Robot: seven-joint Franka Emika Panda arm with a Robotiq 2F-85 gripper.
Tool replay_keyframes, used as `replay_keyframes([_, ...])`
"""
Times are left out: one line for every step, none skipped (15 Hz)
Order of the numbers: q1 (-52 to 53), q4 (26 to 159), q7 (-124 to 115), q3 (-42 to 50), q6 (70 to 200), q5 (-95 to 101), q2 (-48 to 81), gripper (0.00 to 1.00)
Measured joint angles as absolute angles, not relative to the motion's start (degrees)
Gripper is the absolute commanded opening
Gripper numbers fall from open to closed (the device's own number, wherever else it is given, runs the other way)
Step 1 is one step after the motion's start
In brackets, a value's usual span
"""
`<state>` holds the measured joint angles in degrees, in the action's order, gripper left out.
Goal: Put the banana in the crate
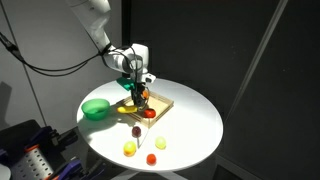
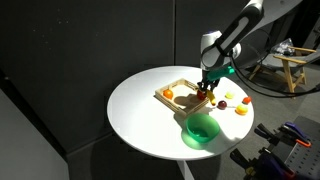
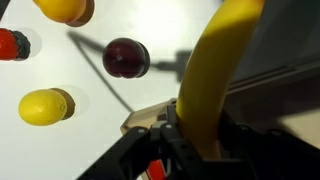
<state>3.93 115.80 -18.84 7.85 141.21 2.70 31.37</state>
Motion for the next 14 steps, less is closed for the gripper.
replay_keyframes([3.93, 115.7, -18.89, 7.85, 141.2, 2.7, 31.37, 0.41])
replay_keyframes([3.93, 115.65, -18.91, 7.85, 141.19, 2.69, 31.37, 0.41])
replay_keyframes([3.93, 115.63, -18.92, 7.85, 141.18, 2.69, 31.37, 0.41])
replay_keyframes([3.93, 115.63, -18.93, 7.85, 141.18, 2.69, 31.37, 0.41])
replay_keyframes([3.93, 115.63, -18.94, 7.85, 141.17, 2.69, 31.37, 0.41])
replay_keyframes([3.93, 115.63, -18.94, 7.85, 141.17, 2.69, 31.37, 0.41])
replay_keyframes([3.93, 115.63, -18.94, 7.85, 141.17, 2.69, 31.37, 0.41])
replay_keyframes([3.93, 115.63, -18.95, 7.85, 141.17, 2.69, 31.37, 0.41])
replay_keyframes([3.93, 115.63, -18.95, 7.85, 141.17, 2.69, 31.37, 0.41])
replay_keyframes([3.93, 115.63, -18.95, 7.85, 141.17, 2.69, 31.37, 0.16])
replay_keyframes([3.93, 115.63, -18.96, 7.85, 141.17, 2.68, 31.37, 0.16])
replay_keyframes([3.94, 115.63, -18.95, 7.85, 141.17, 2.69, 31.39, 0.16])
replay_keyframes([3.96, 115.63, -18.95, 7.85, 141.2, 2.69, 31.41, 0.16])
replay_keyframes([3.97, 115.63, -18.95, 7.85, 141.26, 2.69, 31.42, 0.16])
